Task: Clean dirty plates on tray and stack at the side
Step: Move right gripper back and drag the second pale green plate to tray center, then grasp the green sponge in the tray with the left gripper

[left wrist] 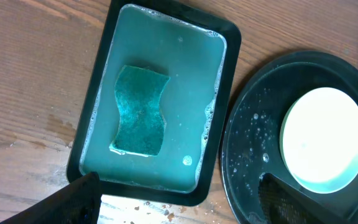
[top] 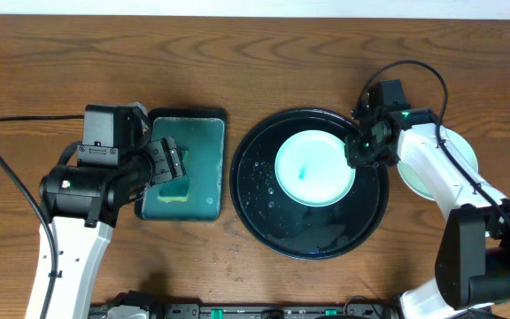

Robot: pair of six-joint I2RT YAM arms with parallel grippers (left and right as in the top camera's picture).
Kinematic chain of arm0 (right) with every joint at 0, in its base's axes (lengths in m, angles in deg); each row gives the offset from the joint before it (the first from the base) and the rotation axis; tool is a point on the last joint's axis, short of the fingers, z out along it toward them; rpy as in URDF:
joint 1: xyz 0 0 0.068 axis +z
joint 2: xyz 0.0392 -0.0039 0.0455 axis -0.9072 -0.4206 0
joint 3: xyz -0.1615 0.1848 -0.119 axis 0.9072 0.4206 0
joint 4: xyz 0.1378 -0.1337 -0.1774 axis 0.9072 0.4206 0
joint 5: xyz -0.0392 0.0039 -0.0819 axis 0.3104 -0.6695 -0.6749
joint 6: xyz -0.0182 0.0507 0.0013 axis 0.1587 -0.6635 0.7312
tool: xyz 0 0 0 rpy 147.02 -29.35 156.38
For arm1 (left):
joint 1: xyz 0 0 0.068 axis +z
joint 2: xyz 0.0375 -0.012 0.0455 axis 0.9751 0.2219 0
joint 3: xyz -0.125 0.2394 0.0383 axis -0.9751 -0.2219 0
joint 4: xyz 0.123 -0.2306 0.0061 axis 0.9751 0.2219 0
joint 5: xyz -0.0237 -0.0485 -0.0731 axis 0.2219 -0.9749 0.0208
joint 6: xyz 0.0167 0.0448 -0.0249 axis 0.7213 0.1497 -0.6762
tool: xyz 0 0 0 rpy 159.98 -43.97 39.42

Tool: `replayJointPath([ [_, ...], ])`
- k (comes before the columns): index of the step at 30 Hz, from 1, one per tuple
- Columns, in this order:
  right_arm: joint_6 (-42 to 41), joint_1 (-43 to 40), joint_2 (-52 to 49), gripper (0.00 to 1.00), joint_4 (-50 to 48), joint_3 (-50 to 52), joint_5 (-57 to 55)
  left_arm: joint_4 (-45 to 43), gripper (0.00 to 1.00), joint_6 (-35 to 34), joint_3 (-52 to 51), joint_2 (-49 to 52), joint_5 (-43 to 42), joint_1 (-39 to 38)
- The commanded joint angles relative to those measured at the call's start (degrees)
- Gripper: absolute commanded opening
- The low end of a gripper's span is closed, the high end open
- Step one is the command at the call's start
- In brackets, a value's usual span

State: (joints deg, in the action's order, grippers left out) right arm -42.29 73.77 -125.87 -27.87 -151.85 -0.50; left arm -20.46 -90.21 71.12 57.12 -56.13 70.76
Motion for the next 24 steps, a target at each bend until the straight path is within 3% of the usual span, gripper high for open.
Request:
replayJointPath([
  [1, 1.14, 0.57, 3.04, 0.28, -1.07, -0.37, 3.76, 0.11, 0.81, 0.26, 0.57, -0.11, -0.11, 0.2],
  [8, 0.92, 0.57, 11.47, 0.29, -0.52, -0.35, 6.78, -1.18, 0.82, -0.28, -0.42, 1.81, 0.17, 0.09],
  [13, 0.92, 1.38, 13.31, 0.3, 1.84, -0.35, 6.75, -4.2, 0.77, -0.26, -5.46, 7.72, 6.45, 0.09],
  [19, 0.66, 2.32, 13.18, 0.3, 3.63, -0.22, 6.75, -12.9, 0.5, -0.13, -9.86, 21.42, 7.89, 0.31],
  [24, 0.46, 3.26, 13.16, 0.3, 4.11, -0.09, 6.75, -20.15, 0.46, -0.07, -9.86, 32.35, 7.87, 0.31],
])
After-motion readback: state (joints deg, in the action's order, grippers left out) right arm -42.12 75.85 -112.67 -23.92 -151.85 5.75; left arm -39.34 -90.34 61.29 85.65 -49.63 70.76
